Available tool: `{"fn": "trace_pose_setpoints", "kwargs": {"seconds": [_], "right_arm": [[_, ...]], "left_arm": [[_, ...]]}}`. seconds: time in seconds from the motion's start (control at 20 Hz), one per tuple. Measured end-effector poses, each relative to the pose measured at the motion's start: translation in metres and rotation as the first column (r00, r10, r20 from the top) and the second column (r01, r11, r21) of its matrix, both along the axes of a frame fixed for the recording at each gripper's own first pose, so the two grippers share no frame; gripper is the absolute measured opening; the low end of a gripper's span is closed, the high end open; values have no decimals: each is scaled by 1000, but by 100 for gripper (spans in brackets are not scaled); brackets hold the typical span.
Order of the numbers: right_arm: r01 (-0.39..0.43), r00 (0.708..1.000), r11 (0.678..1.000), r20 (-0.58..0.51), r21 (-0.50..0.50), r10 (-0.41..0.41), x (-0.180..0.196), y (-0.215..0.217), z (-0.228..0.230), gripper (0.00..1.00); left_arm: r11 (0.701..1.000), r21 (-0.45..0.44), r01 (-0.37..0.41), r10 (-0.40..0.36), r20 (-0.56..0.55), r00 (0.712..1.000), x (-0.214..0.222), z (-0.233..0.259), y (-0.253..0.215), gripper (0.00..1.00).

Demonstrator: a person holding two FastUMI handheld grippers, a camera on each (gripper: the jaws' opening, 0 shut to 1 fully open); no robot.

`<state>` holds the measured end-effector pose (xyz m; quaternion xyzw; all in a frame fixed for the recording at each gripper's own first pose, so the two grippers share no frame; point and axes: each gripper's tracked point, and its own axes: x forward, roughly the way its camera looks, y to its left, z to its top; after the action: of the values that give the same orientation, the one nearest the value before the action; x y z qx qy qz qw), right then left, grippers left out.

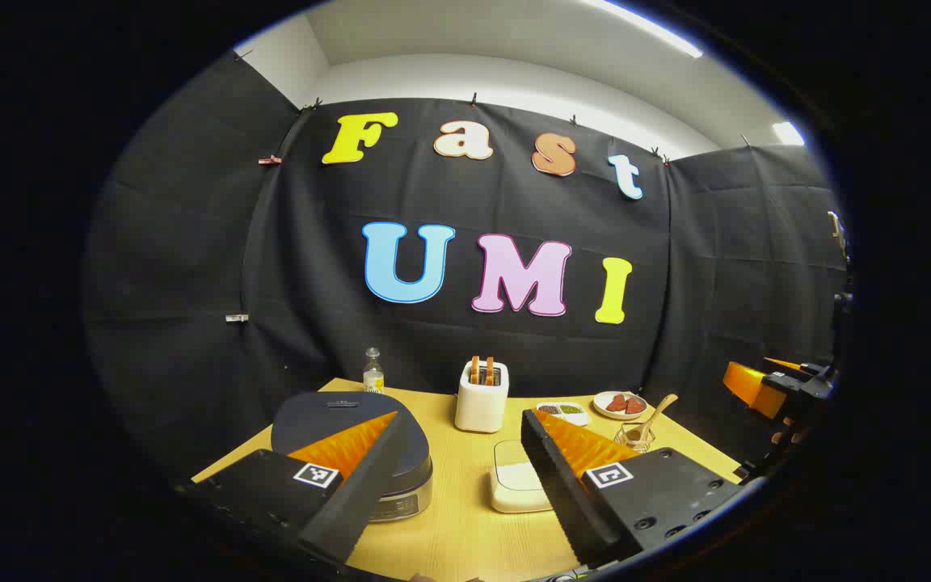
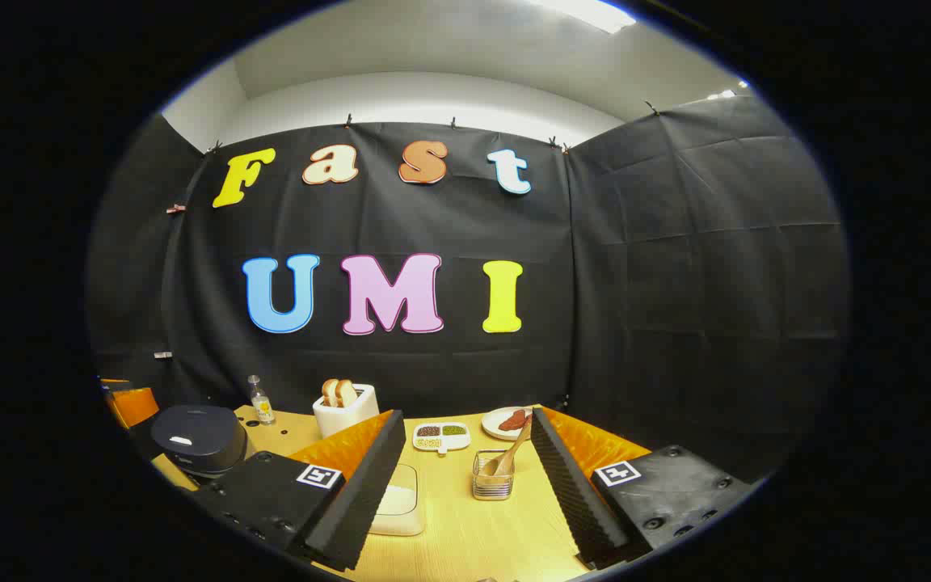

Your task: Close the left gripper, press the button to open the rice cooker; take a wooden spoon from the chopstick holder with the right hand, scoop a spoonful of rice and pour it into the rice cooker, then put the wooden spoon back into the chopstick holder.

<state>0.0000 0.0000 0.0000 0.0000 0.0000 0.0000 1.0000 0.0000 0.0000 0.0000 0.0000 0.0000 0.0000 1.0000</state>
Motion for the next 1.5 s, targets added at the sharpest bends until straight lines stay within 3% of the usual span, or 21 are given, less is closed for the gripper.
{"fn": "trace_pose_setpoints", "kwargs": {"seconds": [1.05,1.5], "right_arm": [[-6,999,1000,-50,-6,6,-3,-3,-12,98],[22,996,1000,-91,-6,-22,-9,-13,-23,98]], "left_arm": [[999,15,-33,33,-6,999,8,-4,13,95],[999,7,-31,31,-72,997,32,-4,53,95]]}}
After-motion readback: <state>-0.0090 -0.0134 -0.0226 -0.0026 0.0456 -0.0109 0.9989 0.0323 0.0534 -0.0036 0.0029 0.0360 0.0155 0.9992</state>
